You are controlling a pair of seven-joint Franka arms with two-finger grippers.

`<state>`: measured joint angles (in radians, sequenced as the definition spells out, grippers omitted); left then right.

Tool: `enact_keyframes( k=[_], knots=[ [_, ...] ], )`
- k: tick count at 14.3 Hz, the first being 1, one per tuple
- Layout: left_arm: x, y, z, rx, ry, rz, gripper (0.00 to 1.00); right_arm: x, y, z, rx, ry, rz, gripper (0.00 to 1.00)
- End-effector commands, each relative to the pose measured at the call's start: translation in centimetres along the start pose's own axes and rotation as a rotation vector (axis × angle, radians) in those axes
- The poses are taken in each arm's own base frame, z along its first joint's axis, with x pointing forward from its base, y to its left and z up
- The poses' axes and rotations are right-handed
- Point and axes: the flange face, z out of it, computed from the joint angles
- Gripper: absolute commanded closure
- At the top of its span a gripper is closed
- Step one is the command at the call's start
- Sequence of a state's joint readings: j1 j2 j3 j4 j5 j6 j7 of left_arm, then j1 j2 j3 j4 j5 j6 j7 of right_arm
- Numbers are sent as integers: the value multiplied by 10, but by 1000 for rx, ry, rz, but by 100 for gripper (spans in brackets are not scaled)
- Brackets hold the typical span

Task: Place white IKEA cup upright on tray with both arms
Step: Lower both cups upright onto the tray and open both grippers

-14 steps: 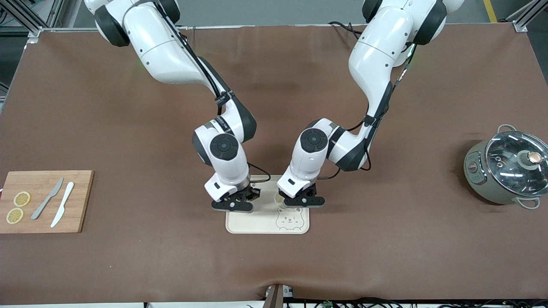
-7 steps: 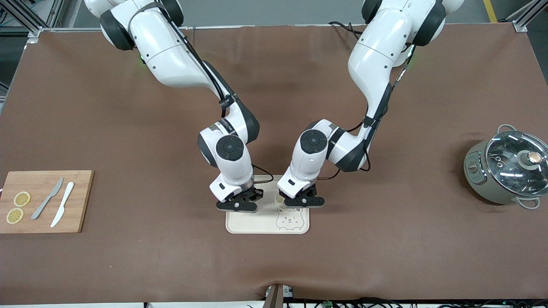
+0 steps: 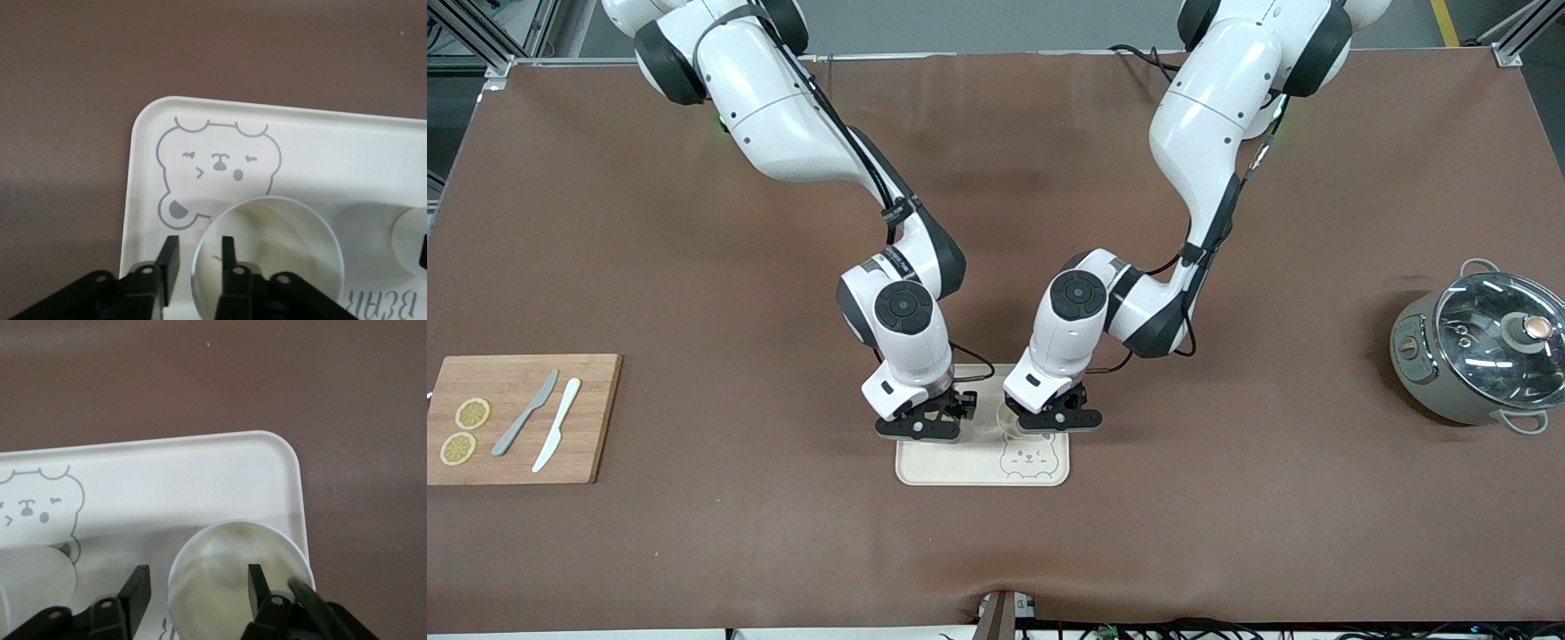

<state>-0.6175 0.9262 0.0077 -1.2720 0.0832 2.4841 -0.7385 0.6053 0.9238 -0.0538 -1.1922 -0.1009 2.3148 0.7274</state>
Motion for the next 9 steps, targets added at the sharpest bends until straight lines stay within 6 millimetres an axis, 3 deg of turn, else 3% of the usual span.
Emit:
enact_keyframes(
  k=[1,4,5,9],
  knots=[
    [7,4,-13,-7,5,-36,0,15,4,-21,-4,33,23,29],
    [16,1,-33,7,-4,-46,0,20,7,-32,-20,20,28,28],
    [23,2,-48,3,2,-52,0,27,10,-43,-24,21,39,26],
    [46,-6,-105,20,-5,-73,0,65,56,-77,-52,-4,110,16]
  ],
)
